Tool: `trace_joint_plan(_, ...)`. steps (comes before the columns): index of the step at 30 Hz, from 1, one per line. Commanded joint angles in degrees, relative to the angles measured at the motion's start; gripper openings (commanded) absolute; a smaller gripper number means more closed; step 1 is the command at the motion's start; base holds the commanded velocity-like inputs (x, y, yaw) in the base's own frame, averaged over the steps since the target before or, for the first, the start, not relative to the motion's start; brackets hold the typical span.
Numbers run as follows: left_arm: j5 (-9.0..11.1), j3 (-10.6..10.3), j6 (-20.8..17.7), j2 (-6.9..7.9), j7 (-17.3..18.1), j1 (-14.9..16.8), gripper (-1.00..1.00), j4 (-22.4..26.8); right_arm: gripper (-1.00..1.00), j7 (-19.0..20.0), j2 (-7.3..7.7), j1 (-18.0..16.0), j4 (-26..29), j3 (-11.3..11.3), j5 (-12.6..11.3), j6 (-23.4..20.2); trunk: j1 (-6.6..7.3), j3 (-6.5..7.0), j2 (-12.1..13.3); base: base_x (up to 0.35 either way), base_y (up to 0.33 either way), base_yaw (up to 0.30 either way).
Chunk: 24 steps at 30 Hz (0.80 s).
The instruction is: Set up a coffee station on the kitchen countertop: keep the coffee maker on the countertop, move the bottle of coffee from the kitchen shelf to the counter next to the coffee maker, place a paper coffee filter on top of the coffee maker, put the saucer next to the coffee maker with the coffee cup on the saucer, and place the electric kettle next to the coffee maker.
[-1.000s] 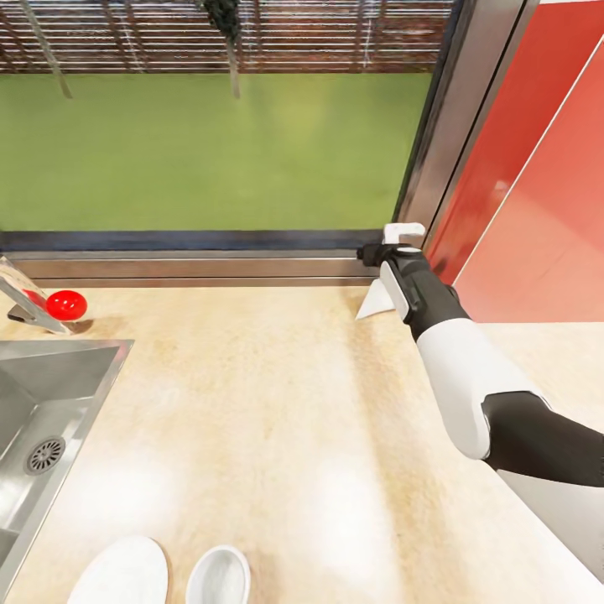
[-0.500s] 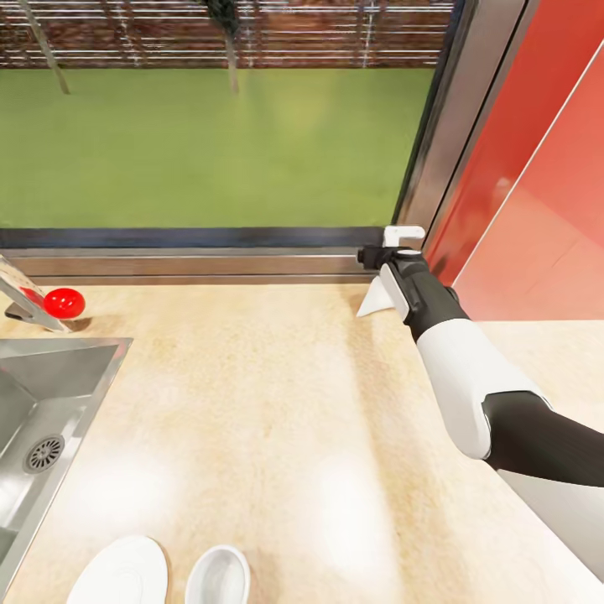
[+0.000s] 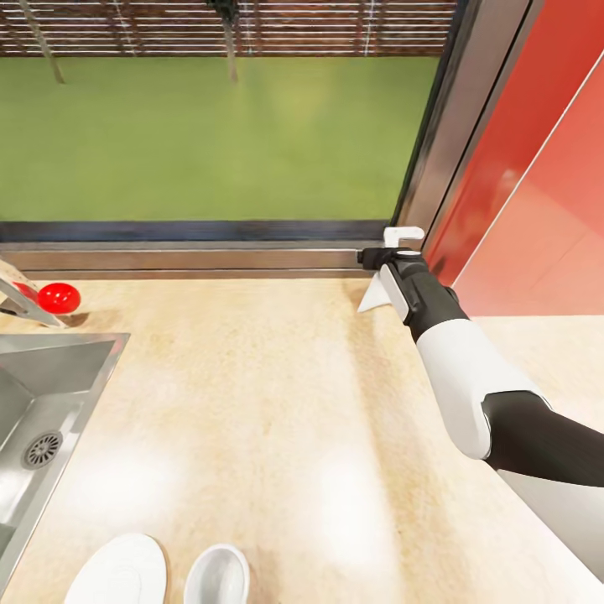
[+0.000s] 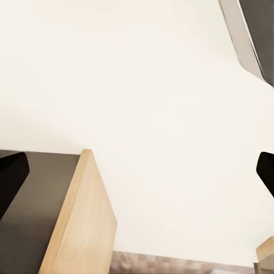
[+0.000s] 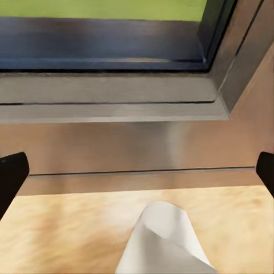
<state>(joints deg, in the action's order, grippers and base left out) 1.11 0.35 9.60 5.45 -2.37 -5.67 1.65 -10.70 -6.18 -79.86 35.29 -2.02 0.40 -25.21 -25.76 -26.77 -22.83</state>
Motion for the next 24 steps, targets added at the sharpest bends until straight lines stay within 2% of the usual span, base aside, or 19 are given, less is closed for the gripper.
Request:
trace_joint_plan(1, 0.11, 0.0, 0.11, 0.0, -0.09, -0.04, 1.0, 0.1, 1.0, -0.27, 0.02, -0.03, 0.05, -0.2, 0.04, -0.37, -0.03, -0.17, -0.09, 0.0, 0.0, 0.0)
trace_joint_plan(14, 0.29, 0.09, 0.07, 0.0, -0.18, -0.04, 1.0, 0.1, 1.0, -0.23, 0.03, -0.03, -0.73, -0.19, 0.12, -0.37, -0.03, -1.28, -0.09, -0.038, -0.019, 0.0)
trace_joint_plan(24, 0.3, 0.09, 0.03, 0.0, -0.18, -0.04, 1.0, 0.1, 1.0, -0.2, 0.1, -0.03, -3.34, -0.18, 0.13, -0.31, -0.03, -1.39, -0.09, -0.002, -0.001, 0.0)
